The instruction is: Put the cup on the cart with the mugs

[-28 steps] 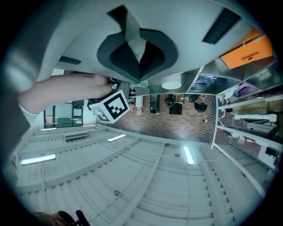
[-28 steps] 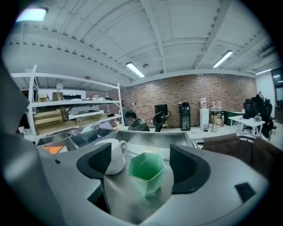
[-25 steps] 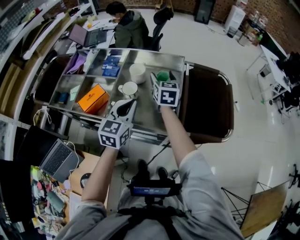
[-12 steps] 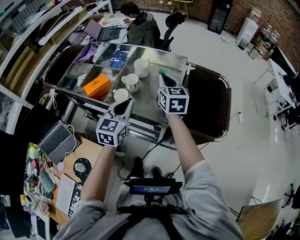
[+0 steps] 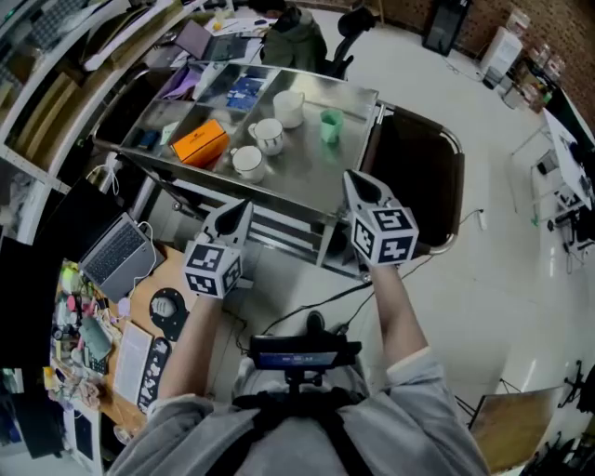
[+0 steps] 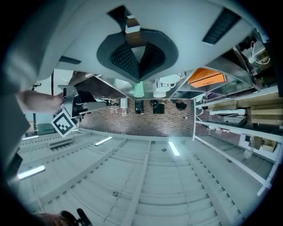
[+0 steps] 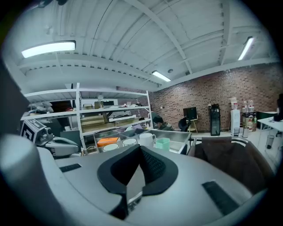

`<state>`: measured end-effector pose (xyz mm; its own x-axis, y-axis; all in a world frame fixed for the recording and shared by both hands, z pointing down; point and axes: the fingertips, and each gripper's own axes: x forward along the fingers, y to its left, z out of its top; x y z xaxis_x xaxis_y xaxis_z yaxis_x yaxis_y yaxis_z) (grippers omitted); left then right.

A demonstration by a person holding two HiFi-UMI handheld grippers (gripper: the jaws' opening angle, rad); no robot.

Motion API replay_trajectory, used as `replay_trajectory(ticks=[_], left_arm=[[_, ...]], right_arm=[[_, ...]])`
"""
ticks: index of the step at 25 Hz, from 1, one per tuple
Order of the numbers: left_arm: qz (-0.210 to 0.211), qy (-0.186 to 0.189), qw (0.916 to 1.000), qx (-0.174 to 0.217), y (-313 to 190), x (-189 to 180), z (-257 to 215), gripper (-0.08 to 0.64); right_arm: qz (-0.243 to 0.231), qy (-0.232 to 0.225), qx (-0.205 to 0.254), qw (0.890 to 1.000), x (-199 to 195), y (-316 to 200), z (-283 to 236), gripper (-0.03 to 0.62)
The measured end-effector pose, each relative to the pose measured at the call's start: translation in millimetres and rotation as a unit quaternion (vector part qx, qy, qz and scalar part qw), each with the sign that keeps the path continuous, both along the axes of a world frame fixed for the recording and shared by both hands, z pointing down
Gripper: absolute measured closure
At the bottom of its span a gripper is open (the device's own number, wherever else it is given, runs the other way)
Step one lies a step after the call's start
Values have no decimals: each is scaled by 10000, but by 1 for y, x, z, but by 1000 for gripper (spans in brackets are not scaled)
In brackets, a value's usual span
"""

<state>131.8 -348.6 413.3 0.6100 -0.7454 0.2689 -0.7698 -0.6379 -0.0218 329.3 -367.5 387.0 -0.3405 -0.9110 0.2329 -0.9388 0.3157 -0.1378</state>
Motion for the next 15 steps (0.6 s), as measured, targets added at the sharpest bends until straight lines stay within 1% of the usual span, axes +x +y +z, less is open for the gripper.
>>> replay_trajectory(ticks=[5,9,15], left_arm=[[-8,82,9999,-127,29,-33,14,555],[58,131,9997,-182,52,-59,26,555],[190,139,9995,-202,93,-91,37,555]], right_arm=[[142,67,-142,9998,-11,58,16,592],[379,-137,-323,9987,-20,99,40,592],[688,-173,-551,9960,-41,160,68,592]])
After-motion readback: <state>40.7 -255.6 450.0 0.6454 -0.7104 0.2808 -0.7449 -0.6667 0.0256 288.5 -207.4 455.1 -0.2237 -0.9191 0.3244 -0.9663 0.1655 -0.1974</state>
